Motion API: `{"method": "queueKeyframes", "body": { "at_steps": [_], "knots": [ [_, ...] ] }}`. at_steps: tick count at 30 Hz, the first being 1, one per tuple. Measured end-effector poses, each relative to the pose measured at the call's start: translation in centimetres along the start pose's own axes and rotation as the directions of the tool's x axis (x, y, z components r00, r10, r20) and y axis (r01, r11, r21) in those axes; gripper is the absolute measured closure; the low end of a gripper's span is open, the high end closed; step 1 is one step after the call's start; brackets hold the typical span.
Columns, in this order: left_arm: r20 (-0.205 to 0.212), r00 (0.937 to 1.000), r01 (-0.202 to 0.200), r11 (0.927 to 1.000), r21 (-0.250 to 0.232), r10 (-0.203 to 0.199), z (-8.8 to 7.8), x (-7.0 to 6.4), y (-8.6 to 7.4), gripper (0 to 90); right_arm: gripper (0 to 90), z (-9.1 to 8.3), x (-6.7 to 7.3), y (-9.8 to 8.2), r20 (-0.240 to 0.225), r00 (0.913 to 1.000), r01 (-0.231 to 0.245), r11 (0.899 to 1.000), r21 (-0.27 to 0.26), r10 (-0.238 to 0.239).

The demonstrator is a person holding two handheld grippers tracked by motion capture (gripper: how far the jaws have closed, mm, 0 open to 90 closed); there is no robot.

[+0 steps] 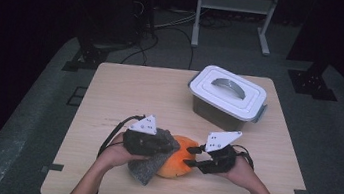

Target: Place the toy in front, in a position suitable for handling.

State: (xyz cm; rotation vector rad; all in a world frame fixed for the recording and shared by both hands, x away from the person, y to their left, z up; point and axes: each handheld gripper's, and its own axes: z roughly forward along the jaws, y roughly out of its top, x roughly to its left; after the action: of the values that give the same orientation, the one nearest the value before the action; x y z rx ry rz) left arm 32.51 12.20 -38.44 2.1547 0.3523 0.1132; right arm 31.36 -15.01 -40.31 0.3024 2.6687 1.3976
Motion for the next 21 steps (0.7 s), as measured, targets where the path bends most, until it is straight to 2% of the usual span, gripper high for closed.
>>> {"method": "queueKeyframes", "body": {
  "at_steps": [2, 4, 8, 9, 10, 15, 21],
  "knots": [
    [-0.001, 0.9999, 0.010, 0.9999, -0.001, -0.010, 0.0, 0.2, -0.3, 77.6, 35.6, -0.1, 0.0, -0.3, -0.004, 1.0000, -0.008, 1.000, -0.011, 0.008],
    [-0.008, 0.9997, 0.025, 0.9997, -0.007, -0.025, -0.1, 0.5, -0.6, 77.7, 28.5, -0.2, 0.1, -0.7, 0.006, 1.0000, 0.006, 1.000, -0.001, -0.006],
    [-0.015, 0.9988, 0.047, 0.9987, -0.019, -0.047, -0.4, 1.1, -0.9, 77.6, 27.0, -0.1, 0.4, -1.5, 0.000, 1.0000, 0.004, 1.000, -0.007, -0.004],
    [-0.020, 0.9968, 0.077, 0.9964, -0.035, -0.077, -0.5, 1.5, -1.2, 77.6, 27.1, 0.2, 0.5, -1.8, 0.018, 0.9998, -0.005, 1.000, -0.003, 0.005],
    [-0.018, 0.9959, 0.088, 0.9953, -0.042, -0.089, -0.5, 1.7, -1.3, 77.6, 27.3, 0.4, 0.5, -1.8, 0.024, 0.9997, -0.010, 1.000, -0.004, 0.010],
    [-0.013, 0.9927, 0.119, 0.9910, -0.061, -0.120, -0.8, 2.2, -1.8, 77.6, 36.3, 1.2, 0.1, -1.2, 0.077, 0.9968, -0.021, 1.000, -0.010, 0.022],
    [-0.020, 0.9913, 0.129, 0.9889, -0.075, -0.130, -1.5, 2.3, -1.5, 78.0, 62.7, 1.4, 0.2, -0.4, 0.103, 0.9934, -0.048, 0.999, -0.026, 0.050]
  ]
}}
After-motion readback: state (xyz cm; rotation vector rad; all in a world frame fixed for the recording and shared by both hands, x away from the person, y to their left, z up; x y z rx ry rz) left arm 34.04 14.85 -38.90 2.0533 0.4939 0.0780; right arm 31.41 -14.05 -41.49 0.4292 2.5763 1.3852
